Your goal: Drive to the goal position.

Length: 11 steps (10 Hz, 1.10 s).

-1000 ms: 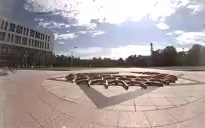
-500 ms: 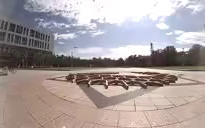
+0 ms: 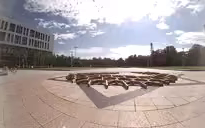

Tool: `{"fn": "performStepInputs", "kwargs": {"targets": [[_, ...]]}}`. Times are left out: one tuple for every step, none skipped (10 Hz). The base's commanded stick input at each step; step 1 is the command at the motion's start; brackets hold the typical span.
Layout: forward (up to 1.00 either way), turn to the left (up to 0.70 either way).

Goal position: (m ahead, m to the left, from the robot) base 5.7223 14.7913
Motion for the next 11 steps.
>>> {"fn": "performStepInputs", "kwargs": {"targets": [[0.06, -0.01], [0.06, -0.01], [0.06, -0.01], [0.06, -0.01], [0.05, -0.01], [0.05, -0.01], [0.06, -0.01], [0.05, -0.01], [0.06, -0.01], [0.06, -0.01], [0.06, -0.01]]}}
